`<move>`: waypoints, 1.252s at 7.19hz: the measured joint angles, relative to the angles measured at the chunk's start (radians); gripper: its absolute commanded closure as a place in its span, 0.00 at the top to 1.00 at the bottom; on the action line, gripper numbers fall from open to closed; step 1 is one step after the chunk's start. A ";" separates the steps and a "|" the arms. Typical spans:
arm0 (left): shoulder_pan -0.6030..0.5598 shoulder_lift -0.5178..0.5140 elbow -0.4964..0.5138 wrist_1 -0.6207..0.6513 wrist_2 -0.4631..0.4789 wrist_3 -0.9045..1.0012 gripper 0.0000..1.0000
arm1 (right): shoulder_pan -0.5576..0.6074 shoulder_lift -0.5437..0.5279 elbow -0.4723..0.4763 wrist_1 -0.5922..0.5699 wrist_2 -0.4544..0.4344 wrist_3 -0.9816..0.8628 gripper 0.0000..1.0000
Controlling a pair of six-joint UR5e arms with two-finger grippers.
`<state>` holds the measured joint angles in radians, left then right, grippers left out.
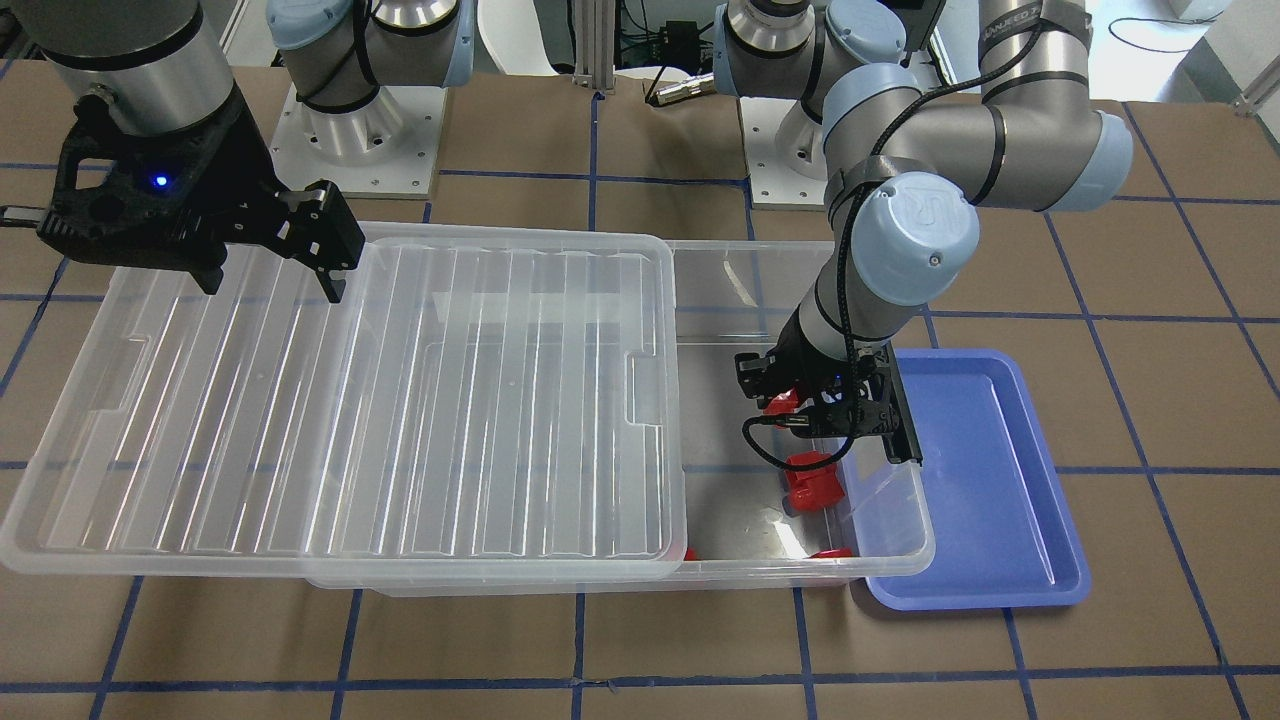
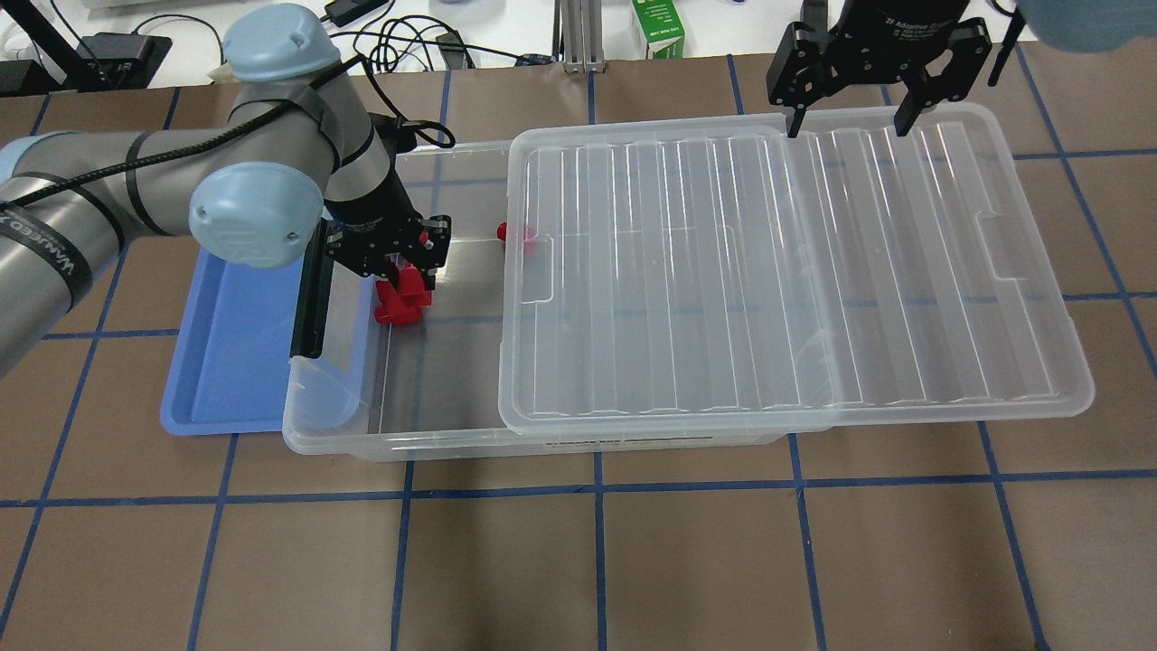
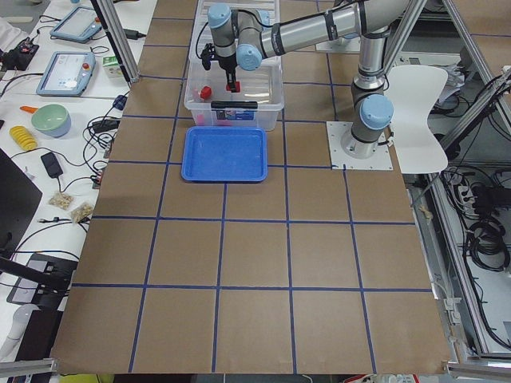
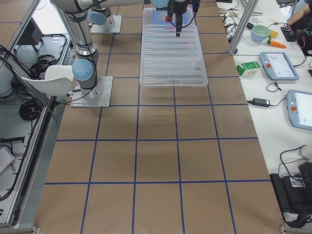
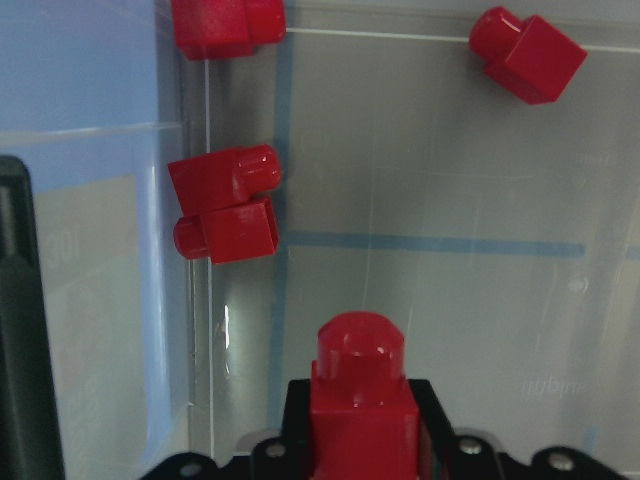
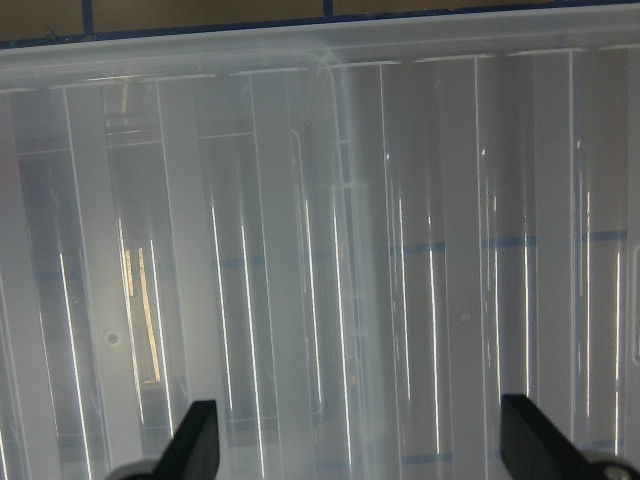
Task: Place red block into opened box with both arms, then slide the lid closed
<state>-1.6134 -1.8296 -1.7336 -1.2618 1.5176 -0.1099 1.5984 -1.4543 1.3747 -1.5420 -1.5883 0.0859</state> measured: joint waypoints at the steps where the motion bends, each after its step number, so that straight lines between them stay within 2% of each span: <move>1: 0.000 -0.019 -0.015 0.020 -0.001 0.001 0.00 | 0.000 0.000 0.000 -0.001 0.000 0.000 1.00; 6: -0.002 -0.120 -0.056 0.151 -0.004 0.002 0.00 | 0.000 -0.003 -0.002 0.001 0.001 -0.001 1.00; 9: -0.012 -0.147 -0.069 0.178 -0.006 0.003 0.00 | -0.002 -0.004 -0.002 0.001 0.001 -0.002 1.00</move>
<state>-1.6249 -1.9770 -1.8022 -1.0838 1.5114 -0.1067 1.5961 -1.4586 1.3729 -1.5406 -1.5873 0.0844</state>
